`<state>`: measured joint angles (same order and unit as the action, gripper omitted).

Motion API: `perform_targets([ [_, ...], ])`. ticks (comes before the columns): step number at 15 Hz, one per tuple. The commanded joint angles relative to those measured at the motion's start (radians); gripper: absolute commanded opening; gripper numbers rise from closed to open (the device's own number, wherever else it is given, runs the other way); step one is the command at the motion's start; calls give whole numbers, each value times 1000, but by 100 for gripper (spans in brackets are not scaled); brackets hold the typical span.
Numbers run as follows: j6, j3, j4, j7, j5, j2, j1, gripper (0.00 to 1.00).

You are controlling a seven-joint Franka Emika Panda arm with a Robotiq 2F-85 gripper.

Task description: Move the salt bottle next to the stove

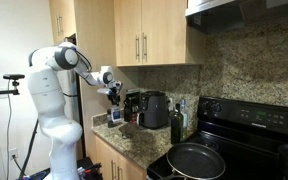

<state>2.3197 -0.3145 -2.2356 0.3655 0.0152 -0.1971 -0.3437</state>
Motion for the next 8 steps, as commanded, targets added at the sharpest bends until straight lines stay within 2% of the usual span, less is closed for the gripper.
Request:
perform_targets([
  [1,-52,74,-29,-109,-143,-166,38,37],
  [2,-27,22,0,-45,-79,-84,47,62],
  [4,-54,55,-5,-95,-126,-142,57,62],
  [5,-41,54,-22,-86,-123,-140,64,37],
  [8,18,87,-91,3,-82,-164,147,37],
])
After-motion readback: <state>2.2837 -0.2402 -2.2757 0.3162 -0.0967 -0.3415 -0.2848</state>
